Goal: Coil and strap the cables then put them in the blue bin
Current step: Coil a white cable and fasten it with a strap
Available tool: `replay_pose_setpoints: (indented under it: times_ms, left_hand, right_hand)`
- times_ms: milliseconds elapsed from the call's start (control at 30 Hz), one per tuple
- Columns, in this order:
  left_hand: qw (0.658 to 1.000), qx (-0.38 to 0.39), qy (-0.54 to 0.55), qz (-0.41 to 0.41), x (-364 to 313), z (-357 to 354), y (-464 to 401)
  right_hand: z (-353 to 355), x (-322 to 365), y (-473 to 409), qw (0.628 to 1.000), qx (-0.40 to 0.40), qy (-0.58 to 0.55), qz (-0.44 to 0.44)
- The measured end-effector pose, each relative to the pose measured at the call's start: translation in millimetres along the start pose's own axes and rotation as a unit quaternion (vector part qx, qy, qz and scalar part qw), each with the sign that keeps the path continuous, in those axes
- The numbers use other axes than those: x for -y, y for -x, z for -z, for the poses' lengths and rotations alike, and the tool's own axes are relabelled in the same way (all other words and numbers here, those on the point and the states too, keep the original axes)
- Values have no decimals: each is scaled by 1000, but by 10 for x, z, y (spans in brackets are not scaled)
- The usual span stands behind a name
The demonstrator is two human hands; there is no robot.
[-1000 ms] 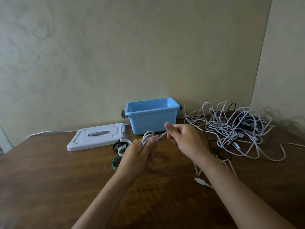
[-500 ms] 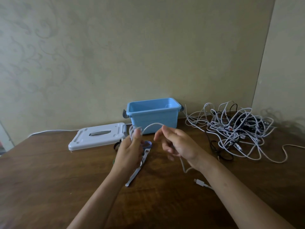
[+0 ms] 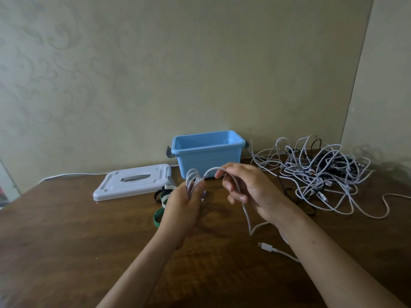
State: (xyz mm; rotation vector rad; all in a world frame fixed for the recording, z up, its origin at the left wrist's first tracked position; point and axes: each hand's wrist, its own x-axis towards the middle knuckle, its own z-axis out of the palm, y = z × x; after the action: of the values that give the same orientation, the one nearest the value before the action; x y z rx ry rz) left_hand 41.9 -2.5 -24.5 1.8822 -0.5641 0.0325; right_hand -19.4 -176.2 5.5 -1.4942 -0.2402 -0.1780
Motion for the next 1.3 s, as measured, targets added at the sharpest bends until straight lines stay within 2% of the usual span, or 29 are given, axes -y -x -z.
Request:
replay_pose_setpoints:
  times_ms: [100,300,467,533,667,867,967,1067,1233,1300]
  left_hand:
    - [998,-24,56,16,-48,18,32]
    - [978,49,186,78,-104,-16,81]
    - [983,35,178,8,-116,-79,132]
    - [981,22,195,4,-125,-54,120]
    - [987,2,160,-13,-118,-32,95]
    - [984,-91,149,-21,-85,21,42]
    - [988,-60,139,-36,-78,16,45]
    - [995,-38,68,-69,-33,-30,53]
    - [997,-64,17,-39,43,-17,-4]
    - [997,-73,30,-26,25,-16,1]
  right_hand:
    - [-102,-37,18,998,53,45,-3]
    - [-289,-183,-2,976,-17,216,34]
    - [-366,-229,5,957,-62,280,49]
    - [-353,-193,13,957,-44,286,33]
    - [-364,-158,38,953,16,301,15]
    - [-376,-184,9,936,11,350,-31]
    - [-417,-206,28,929,16,368,-19]
    - [-418,-254,33,929,-2,370,7]
    - [-455,-262,41,929,45,368,-13]
    - [-468,-215,57,924,62,377,-24]
